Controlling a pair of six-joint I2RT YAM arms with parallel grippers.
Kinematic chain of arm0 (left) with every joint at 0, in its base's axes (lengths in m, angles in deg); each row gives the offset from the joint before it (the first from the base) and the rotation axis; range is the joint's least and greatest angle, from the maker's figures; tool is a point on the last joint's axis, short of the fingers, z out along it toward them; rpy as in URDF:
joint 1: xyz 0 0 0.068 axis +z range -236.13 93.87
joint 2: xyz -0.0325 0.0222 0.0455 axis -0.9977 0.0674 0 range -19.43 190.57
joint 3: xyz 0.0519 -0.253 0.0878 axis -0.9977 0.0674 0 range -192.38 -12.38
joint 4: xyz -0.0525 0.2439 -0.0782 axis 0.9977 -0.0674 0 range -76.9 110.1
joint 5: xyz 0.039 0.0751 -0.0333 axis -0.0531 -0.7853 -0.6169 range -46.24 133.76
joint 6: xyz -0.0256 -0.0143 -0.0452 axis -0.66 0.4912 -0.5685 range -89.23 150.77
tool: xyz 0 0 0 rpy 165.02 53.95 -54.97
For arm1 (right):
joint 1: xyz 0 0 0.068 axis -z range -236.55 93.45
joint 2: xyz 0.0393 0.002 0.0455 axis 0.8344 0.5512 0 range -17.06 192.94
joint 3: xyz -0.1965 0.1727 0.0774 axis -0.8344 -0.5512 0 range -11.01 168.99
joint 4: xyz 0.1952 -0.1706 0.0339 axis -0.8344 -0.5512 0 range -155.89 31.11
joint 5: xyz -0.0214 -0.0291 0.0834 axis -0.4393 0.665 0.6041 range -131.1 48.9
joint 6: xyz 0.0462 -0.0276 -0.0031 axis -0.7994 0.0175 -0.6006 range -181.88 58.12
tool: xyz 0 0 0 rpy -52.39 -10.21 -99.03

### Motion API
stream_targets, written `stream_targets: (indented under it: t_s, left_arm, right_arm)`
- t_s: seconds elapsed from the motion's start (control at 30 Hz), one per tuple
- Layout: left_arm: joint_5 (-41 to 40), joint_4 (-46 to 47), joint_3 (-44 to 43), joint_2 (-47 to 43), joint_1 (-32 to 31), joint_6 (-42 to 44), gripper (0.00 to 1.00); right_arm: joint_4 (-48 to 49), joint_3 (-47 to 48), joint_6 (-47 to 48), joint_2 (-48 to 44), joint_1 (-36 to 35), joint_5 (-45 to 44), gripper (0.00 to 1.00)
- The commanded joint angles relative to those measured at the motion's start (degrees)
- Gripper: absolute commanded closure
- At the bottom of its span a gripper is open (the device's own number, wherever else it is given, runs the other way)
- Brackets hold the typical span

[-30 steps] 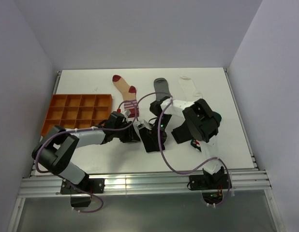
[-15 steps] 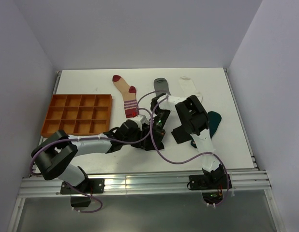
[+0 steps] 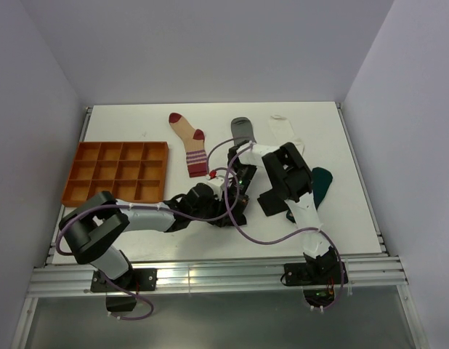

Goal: Roll the socks
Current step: Roll the sock at the center of the board.

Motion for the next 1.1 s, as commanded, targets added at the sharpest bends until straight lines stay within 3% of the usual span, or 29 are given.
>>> stream_targets:
  t_s: [0.0,0.23,0.57,0.8,1.07]
  left_arm:
    - [3.08,3.26,-0.64,1.54,-0.41,1.79,0.44]
    - [5.63,5.46,1.55,2.51,-0.41,-0.75,0.58]
    - [10.03,10.11,4.54,6.99,-0.32,-5.94,0.99]
    - [15.91,16.79,8.05,9.98,1.17,-9.98,1.0]
    - [26.54,21.28,9.73,13.94,6.62,-13.94,1.0]
  right_arm:
    - [-0.59,2.0,0.14,1.34,0.59,-0.86,0.85]
    - [0.73,1.91,-2.23,1.7,1.64,-0.16,0.84]
    - [3.1,-0.81,-3.64,-2.78,4.02,2.04,0.71]
    - [9.51,-5.73,-4.26,-11.91,7.09,2.74,0.58]
    - [21.11,-14.34,-6.1,-22.55,12.28,1.34,0.56]
